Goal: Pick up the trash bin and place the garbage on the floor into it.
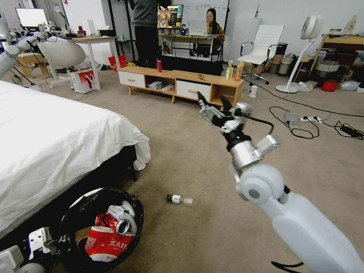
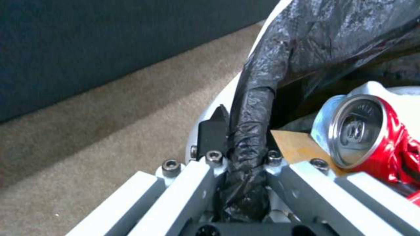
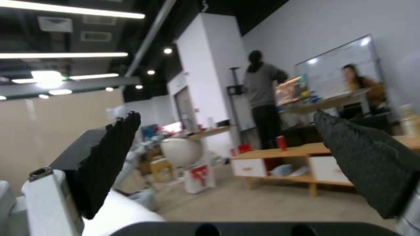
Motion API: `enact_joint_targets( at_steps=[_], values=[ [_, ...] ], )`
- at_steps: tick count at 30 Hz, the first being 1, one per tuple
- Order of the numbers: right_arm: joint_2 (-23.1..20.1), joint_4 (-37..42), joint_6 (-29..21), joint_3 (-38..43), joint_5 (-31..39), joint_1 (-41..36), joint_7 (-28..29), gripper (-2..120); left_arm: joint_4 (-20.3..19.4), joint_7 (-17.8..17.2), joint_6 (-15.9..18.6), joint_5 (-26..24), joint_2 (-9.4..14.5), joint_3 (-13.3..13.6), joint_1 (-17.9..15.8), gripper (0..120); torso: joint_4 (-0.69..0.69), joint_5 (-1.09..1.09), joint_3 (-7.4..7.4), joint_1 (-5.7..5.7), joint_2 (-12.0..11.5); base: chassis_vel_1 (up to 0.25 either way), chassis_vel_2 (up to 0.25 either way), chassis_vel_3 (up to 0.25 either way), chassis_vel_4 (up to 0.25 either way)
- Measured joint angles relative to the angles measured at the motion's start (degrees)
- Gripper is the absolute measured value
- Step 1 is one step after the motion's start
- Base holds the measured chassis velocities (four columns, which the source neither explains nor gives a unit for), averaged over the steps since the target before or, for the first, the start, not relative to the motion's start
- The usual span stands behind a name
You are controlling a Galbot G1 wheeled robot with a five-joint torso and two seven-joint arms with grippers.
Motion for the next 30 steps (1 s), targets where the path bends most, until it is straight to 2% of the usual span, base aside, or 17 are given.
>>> enact_joint_targets(
  at_steps=[2,6,7,10,12,21,25,30],
  values=[
    [0.16,2.12,-1.06,3.25,-4.98,-5.55,1.11,99,-0.91,0.08,0.00,0.90,-1.28,-0.16,0.47,1,-0.05,0.00,0.00,0.00,0.00,0.000,0.000,0.000,0.000],
    [0.19,3.87,-1.80,5.86,-8.46,-10.79,2.25,99,-1.30,0.11,0.00,1.33,-1.92,-0.13,0.77,1,-0.05,-0.01,0.00,0.00,0.00,0.000,0.000,0.000,0.000],
    [0.41,4.67,-1.74,7.63,-12.50,-14.67,2.89,99,-1.53,0.12,0.00,1.60,-2.30,-0.07,0.95,1,-0.05,0.00,0.00,0.00,0.00,0.000,0.000,0.000,0.000],
    [0.55,5.16,-1.31,8.96,-15.56,-17.06,3.23,99,-1.70,0.16,0.00,1.76,-2.53,0.01,1.10,1,-0.05,0.01,0.00,0.00,0.00,0.000,0.000,0.000,0.000],
    [0.82,6.50,-0.88,11.96,-20.68,-21.87,4.04,99,-1.94,0.18,0.00,1.97,-2.87,0.12,1.18,1,-0.04,-0.01,0.00,0.00,0.00,0.000,0.000,0.000,0.000],
    [1.94,8.30,-1.90,16.57,-29.23,-33.43,5.50,100,-1.95,1.31,-0.01,4.90,-3.96,0.80,1.15,1,-0.04,0.00,0.00,0.00,0.00,0.000,0.000,0.000,0.000],
    [2.51,7.99,-1.57,17.62,-31.81,-35.86,5.48,100,-1.97,1.46,0.00,5.19,-4.35,1.02,1.04,1,-0.04,-0.01,0.00,0.00,0.00,0.000,0.000,0.000,0.000],
    [3.31,6.19,1.16,19.52,-34.84,-39.66,3.65,100,-1.99,1.50,0.00,5.36,-4.73,1.33,0.83,1,-0.05,-0.01,0.00,0.00,0.00,0.000,0.000,0.000,0.000]
  ],
)
